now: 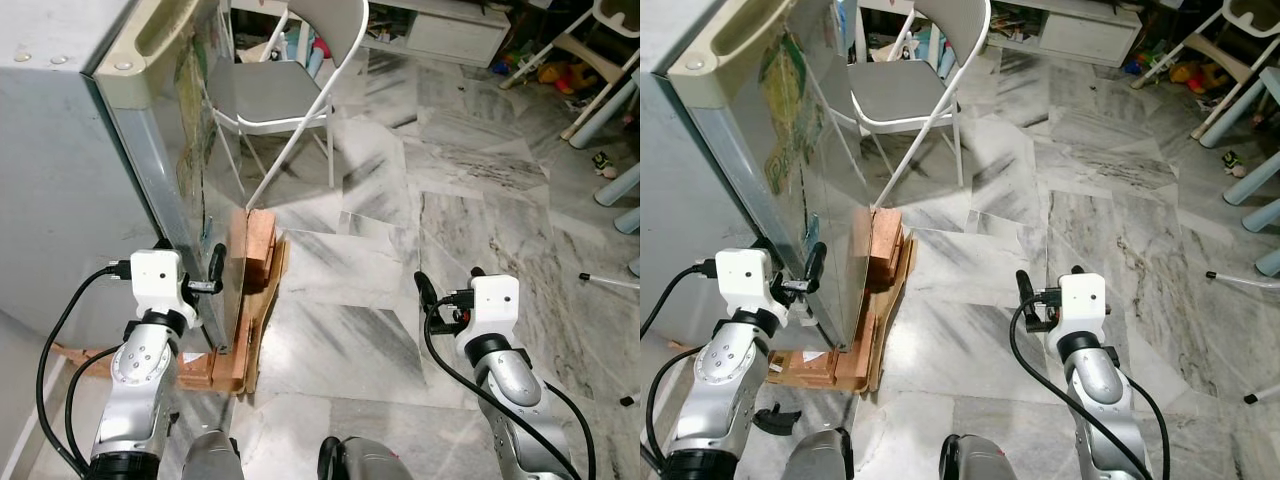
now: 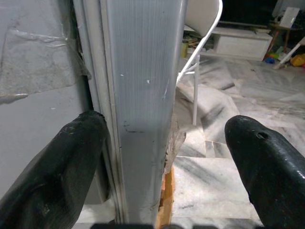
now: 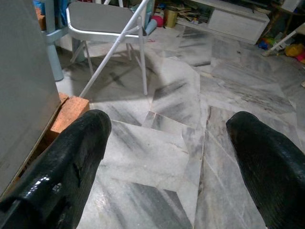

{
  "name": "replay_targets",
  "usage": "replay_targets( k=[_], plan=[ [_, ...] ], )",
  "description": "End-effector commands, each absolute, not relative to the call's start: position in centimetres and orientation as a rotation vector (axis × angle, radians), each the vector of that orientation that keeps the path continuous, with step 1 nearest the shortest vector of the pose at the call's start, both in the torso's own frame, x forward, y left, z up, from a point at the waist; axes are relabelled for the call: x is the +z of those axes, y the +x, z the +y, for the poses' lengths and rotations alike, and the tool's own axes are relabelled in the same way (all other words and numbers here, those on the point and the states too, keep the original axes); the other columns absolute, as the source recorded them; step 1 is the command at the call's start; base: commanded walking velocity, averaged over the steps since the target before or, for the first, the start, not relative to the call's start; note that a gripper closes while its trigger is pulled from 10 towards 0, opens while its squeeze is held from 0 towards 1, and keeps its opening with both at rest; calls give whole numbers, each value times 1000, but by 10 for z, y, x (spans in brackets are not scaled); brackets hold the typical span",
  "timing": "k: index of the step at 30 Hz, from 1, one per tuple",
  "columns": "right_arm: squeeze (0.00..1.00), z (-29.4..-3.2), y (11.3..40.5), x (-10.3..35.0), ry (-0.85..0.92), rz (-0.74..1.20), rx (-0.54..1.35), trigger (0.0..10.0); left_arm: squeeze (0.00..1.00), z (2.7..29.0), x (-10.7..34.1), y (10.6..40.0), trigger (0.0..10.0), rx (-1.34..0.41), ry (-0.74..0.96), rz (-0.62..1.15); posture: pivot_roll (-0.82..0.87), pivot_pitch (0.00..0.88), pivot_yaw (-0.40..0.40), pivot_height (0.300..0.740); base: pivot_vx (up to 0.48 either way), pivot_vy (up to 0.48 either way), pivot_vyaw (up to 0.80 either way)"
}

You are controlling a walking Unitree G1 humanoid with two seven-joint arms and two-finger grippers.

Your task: Restocking fridge

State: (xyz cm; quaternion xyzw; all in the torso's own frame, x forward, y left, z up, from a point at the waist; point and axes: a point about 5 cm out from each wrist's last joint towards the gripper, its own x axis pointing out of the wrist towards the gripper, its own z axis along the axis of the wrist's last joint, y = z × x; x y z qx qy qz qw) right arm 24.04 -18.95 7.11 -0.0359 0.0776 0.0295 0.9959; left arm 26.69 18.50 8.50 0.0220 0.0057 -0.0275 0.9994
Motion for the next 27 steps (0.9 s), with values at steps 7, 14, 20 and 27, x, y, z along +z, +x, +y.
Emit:
replay_targets(
  k=[7, 14, 20, 27],
  plan=[
    [0, -194, 242, 66, -73, 189, 71, 10000, 0, 154, 108, 299, 10000, -134, 15, -67, 57, 108, -142, 740, 0, 0, 0],
    [0, -191, 245, 56, -42, 267, 111, 10000, 0, 52, 174, 324, 10000, -517, -90, -206, 68, 98, -147, 740, 0, 0, 0],
    [0, -186, 244, 51, -31, 296, 118, 10000, 0, -56, 233, 282, 10000, -970, -270, -327, 48, 92, -119, 740, 0, 0, 0],
    [0, -186, 241, 52, 0, 286, 97, 10000, 0, -30, 207, 303, 10000, -796, -210, -258, 40, 107, -98, 740, 0, 0, 0]
  ],
)
